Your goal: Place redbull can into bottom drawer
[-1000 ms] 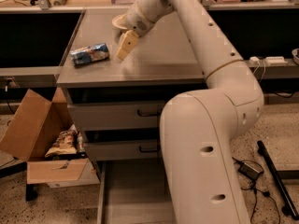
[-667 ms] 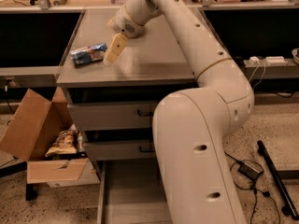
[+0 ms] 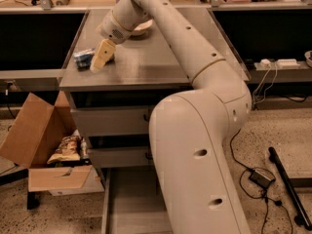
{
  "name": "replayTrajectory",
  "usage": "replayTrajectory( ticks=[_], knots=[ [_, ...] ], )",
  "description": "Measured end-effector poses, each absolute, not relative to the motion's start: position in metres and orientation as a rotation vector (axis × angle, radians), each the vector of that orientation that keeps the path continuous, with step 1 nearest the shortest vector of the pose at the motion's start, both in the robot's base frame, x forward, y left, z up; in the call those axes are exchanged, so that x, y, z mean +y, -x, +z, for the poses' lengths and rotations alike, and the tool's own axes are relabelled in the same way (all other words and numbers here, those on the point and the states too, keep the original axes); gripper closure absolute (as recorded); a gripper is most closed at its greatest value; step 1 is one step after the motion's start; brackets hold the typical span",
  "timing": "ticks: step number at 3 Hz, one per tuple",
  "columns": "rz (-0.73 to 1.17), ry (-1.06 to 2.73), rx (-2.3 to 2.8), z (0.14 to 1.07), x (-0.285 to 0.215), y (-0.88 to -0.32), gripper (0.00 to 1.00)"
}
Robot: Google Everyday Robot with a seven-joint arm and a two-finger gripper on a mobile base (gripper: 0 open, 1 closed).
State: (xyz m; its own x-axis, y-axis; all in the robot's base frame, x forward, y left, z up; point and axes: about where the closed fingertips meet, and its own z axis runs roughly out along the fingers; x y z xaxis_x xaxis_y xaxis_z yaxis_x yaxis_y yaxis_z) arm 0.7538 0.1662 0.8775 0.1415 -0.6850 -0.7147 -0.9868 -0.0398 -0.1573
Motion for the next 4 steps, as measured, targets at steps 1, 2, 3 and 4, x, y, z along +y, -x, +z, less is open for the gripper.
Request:
replayTrajectory(
  ticks=[1,2,3,4],
  knots=[
    [0.636,1.795,1.622,0.870,0.177,-0.749,0.00],
    [0.661,1.804,1.635,0.862,0.185,-0.745,0.00],
    [0.671,1.812,1.650,0.856,0.188,-0.743,0.18],
    [0.697,1.818,1.643,0.850,0.192,-0.741,0.41]
  ],
)
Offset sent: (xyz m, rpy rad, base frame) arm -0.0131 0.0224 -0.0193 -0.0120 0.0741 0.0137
